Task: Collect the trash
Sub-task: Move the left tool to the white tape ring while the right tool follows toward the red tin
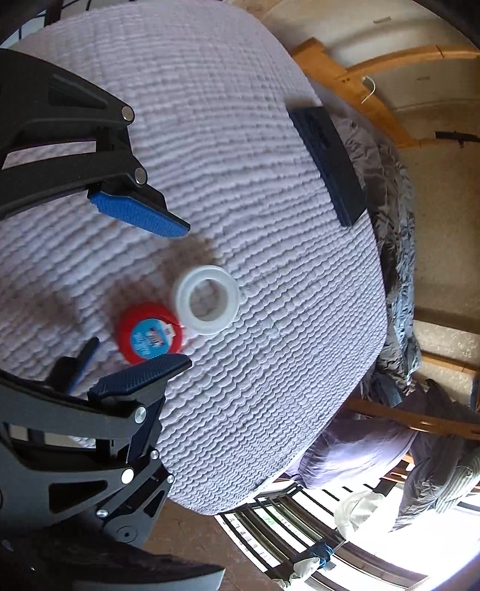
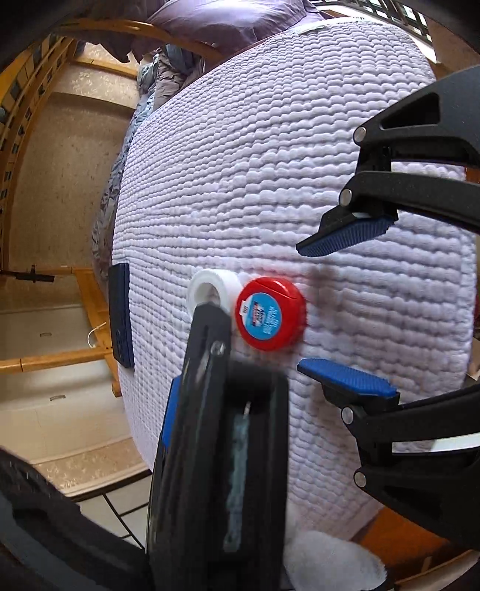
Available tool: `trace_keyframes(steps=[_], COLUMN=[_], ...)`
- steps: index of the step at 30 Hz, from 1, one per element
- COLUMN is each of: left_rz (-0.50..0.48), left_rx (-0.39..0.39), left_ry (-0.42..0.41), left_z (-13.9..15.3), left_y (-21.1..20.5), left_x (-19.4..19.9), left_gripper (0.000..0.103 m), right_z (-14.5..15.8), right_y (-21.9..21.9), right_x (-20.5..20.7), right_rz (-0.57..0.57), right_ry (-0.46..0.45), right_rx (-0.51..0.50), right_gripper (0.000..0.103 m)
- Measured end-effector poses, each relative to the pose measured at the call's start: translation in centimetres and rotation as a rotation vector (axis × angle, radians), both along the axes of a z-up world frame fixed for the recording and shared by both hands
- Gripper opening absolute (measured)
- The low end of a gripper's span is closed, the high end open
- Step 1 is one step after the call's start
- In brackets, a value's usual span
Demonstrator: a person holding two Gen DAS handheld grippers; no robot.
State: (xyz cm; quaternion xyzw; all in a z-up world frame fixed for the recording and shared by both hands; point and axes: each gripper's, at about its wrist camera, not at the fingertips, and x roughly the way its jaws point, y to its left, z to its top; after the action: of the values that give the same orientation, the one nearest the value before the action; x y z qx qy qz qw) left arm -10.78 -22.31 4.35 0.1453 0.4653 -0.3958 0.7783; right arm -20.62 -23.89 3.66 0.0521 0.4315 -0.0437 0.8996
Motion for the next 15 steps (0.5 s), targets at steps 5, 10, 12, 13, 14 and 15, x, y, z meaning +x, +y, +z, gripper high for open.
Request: trace_keyframes(steps=[5,10,12,13,14,15], left_rz=[-0.029,-0.059,-0.069,-0.072,-0.073,-0.075], left_rx=[0.02,0.043,0.053,0.056,0.057,0.06], left_ry=[0.031,0.031,0.015,0.007,0.004,-0.002], left_z=[-1.6,-2.7,-2.6,-2.6,-2.6,-2.6], left_y=[-1.7,-2.9,-3.2,-3.3,-3.4,-3.5], left_x=[1.4,1.9,1.9,1.8,1.9,1.9], left_gripper=[0.067,0.067,0.067,0.067,0.066,0.063], right_z=[-0.6,-1.0,-1.0,-1.0,-1.0,-1.0], right_y=[0.1,-0.1,-0.2,-0.2,-0.2,-0.2], right_x=[2.4,4.1,4.4,4.7,4.7,4.8], right_rz=[-0.011,-0.018,-0.02,-0.02,-0.018,-0.016], right_ry=[0.002,0.012,0.013,0.014,0.013,0.014], right_rx=[-0.029,-0.039,-0.037,-0.038,-0.04,-0.045], right_gripper=[0.057,0.057,0.057,0.057,0.057,0.057])
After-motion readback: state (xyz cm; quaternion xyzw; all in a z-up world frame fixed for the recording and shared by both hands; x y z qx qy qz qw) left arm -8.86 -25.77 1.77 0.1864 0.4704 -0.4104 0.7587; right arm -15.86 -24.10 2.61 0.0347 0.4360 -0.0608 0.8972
